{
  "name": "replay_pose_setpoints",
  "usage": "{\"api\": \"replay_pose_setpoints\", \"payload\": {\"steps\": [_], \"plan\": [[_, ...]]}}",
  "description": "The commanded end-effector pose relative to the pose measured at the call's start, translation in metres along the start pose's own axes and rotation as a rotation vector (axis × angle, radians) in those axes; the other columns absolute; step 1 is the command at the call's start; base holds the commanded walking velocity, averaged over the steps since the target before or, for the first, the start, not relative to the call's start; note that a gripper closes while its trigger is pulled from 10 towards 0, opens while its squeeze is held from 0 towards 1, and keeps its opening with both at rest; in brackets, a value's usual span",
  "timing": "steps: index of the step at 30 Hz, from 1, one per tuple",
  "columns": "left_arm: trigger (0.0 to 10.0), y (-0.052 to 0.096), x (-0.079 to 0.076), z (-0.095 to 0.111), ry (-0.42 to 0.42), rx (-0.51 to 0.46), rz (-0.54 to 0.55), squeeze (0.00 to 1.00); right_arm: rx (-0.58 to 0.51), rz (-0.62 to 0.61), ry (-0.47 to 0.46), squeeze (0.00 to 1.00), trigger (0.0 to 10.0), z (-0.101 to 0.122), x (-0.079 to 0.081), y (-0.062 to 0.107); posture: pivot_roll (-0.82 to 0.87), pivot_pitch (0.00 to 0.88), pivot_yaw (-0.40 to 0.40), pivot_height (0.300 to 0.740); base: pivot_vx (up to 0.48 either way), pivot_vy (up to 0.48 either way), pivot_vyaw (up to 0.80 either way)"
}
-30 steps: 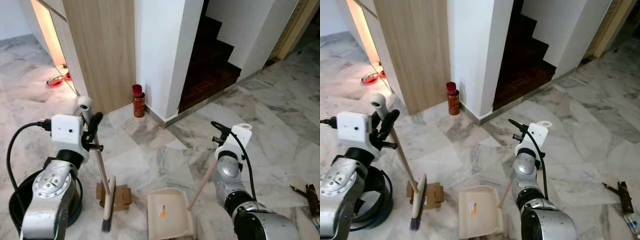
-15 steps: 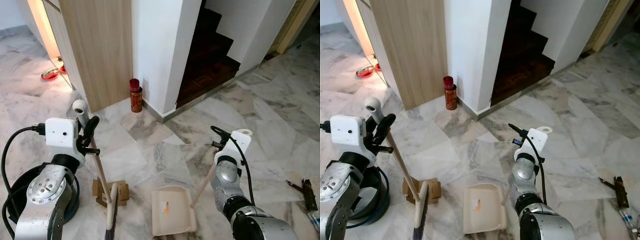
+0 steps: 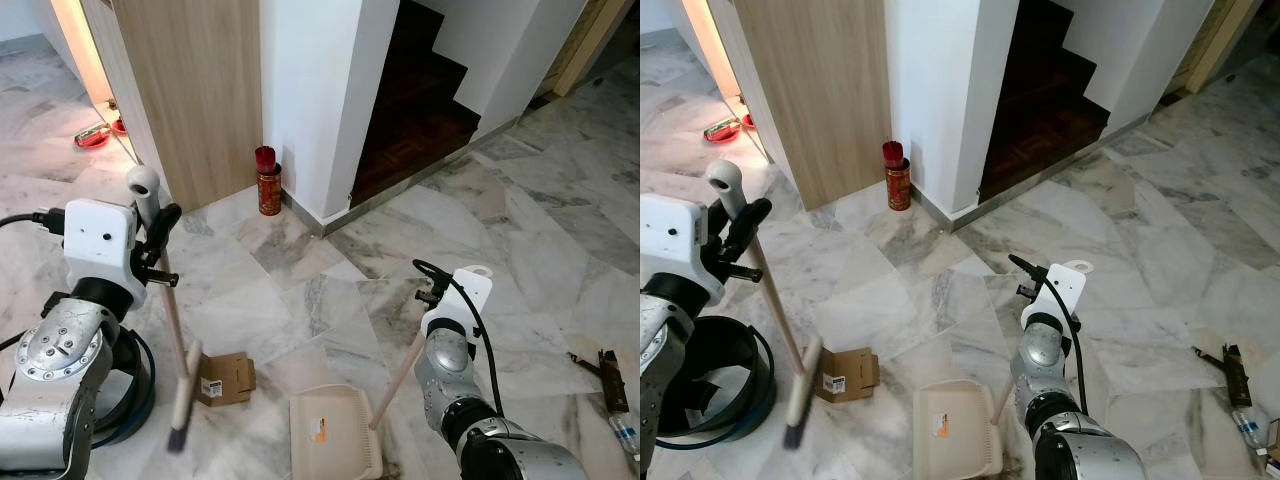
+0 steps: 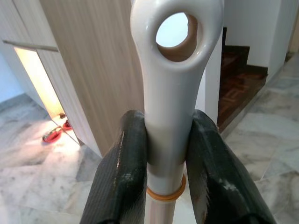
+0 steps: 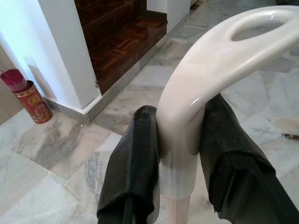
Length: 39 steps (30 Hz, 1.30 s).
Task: Sweep floor
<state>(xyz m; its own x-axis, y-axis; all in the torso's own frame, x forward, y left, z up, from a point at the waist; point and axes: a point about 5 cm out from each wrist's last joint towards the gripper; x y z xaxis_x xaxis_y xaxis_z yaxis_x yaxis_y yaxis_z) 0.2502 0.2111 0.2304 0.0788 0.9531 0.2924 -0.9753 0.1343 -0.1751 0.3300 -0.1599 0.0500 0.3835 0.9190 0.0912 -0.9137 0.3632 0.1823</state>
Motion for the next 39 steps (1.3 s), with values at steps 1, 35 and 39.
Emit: {"api": "replay_pose_setpoints", "payload": {"steps": [1,35,39], "plan": [[10.0,0.003,0.002,0.016,-0.053,-0.061,-0.010,0.00,-0.005,-0.010,-0.004,0.00,10.0,0.000,-0.004,-0.001,0.19,0.102,-0.128,0.740,0.000,0.000,0.00],[10.0,0.017,-0.004,-0.056,0.000,0.100,-0.009,0.00,0.002,-0.083,0.007,0.00,10.0,-0.007,-0.019,0.002,0.16,0.129,-0.131,0.740,0.000,0.000,0.00],[10.0,0.019,-0.006,-0.064,0.053,0.115,-0.029,0.00,0.004,-0.105,0.018,0.00,10.0,-0.009,-0.021,0.003,0.16,0.124,-0.130,0.740,0.000,0.000,0.00]]}}
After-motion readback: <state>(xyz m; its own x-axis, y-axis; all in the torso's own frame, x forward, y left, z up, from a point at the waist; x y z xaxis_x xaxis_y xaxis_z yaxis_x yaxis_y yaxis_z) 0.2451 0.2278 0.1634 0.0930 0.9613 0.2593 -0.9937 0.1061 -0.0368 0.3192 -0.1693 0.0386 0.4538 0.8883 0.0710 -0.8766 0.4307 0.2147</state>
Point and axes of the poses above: a point about 5 cm out from each wrist's last joint towards the gripper, its own y axis pointing back from the gripper into the wrist, its own z axis along the axis of the wrist's last joint, x = y × z
